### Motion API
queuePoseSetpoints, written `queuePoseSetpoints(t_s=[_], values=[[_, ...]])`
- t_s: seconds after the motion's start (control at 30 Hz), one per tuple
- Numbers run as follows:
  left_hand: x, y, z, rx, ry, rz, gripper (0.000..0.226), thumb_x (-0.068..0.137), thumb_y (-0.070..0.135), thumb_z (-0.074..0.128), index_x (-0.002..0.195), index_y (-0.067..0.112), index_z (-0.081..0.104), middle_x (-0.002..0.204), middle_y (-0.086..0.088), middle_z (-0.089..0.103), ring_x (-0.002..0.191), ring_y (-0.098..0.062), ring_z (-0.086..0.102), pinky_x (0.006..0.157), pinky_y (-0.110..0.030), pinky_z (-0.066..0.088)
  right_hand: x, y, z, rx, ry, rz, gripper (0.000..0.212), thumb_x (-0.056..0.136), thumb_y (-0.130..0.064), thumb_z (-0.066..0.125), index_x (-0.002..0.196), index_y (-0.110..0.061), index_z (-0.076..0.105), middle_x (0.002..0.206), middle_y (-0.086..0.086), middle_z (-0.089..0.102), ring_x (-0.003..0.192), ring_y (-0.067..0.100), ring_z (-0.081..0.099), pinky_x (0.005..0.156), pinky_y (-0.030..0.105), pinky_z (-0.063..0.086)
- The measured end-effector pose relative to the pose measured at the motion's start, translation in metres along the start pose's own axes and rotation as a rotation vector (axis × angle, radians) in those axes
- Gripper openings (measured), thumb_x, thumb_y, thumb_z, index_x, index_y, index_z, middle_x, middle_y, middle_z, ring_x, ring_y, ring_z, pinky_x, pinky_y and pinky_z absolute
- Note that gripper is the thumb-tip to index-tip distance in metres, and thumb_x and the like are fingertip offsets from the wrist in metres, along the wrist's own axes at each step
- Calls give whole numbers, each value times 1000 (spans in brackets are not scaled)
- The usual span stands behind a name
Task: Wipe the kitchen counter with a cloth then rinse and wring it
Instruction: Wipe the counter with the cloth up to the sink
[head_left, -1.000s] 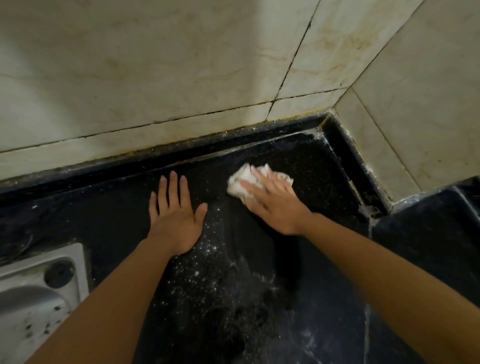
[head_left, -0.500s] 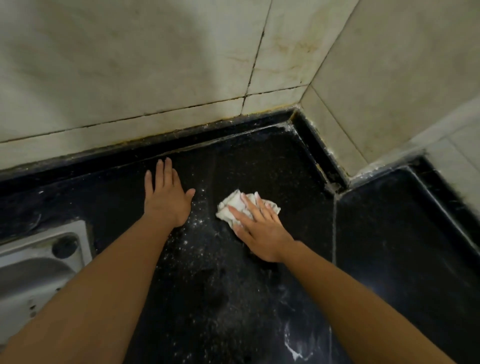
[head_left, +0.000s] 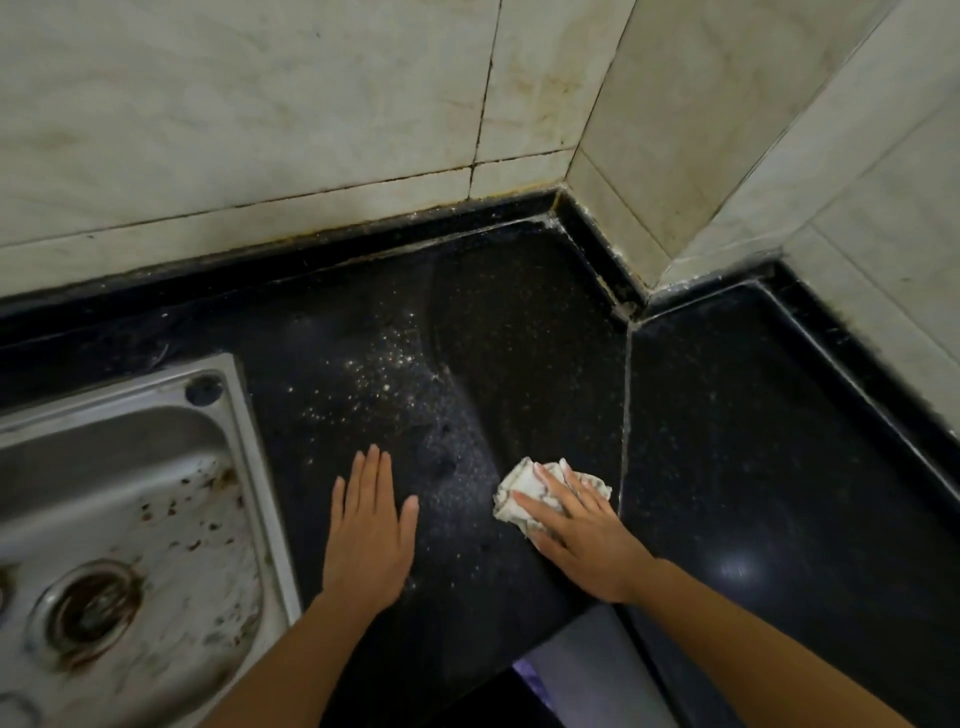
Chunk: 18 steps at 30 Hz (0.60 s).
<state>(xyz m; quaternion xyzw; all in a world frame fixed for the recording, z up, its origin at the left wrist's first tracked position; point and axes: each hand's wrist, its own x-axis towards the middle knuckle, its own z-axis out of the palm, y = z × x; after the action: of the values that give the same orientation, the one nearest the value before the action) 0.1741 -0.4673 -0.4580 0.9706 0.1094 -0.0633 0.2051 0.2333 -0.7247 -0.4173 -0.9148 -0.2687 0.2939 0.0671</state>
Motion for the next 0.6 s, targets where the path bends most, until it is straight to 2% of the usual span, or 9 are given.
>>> queuePoseSetpoints(t_s=[0.1, 0.2, 0.3, 0.37, 0.47, 0.6], values=[[-27, -11, 0, -22, 37, -82, 76, 90, 54, -4, 150, 7, 2, 158, -5, -2, 141, -10, -11, 116, -33, -9, -7, 10, -1, 27, -21, -2, 54, 82, -71, 2, 136, -64, 1, 148, -24, -25, 140, 9, -29, 117, 34, -10], [-47, -22, 1, -17, 70, -172, 69, 96, 49, 3, 150, 6, 6, 159, -8, 0, 141, -11, -12, 118, -36, -7, 15, 21, -12, 74, 19, 99, 48, 99, -56, 19, 144, -54, 4, 154, -18, -23, 141, 11, -27, 116, 34, -10], [-67, -27, 1, 10, 86, -252, 75, 91, 53, 0, 150, 8, 7, 159, -7, -1, 143, -13, -11, 115, -36, -10, 45, 28, -26, 101, 67, 245, 50, 102, -49, 20, 149, -46, 2, 158, -8, -21, 144, 19, -25, 117, 40, -9], [-77, -27, 3, 38, 101, -308, 68, 96, 50, 5, 151, 9, 4, 159, -7, -4, 144, -15, -11, 115, -36, -10, 59, 30, -33, 125, 88, 292, 52, 102, -49, 19, 150, -44, 1, 159, -7, -20, 144, 21, -24, 116, 42, -9], [-92, -23, 2, 6, 71, -377, 66, 99, 45, 16, 150, 9, -5, 158, -7, -14, 142, -15, -20, 117, -38, -9, 57, 27, -31, 150, 105, 300, 52, 102, -48, 16, 151, -41, 0, 159, -6, -20, 144, 21, -24, 116, 40, -11], [-104, -25, 0, -1, 6, -356, 67, 99, 44, 17, 149, 10, -12, 155, -6, -24, 138, -13, -26, 117, -37, -10, 22, 13, 3, 133, 144, 251, 51, 103, -45, 18, 152, -40, 3, 160, -5, -17, 145, 22, -23, 116, 39, -12]])
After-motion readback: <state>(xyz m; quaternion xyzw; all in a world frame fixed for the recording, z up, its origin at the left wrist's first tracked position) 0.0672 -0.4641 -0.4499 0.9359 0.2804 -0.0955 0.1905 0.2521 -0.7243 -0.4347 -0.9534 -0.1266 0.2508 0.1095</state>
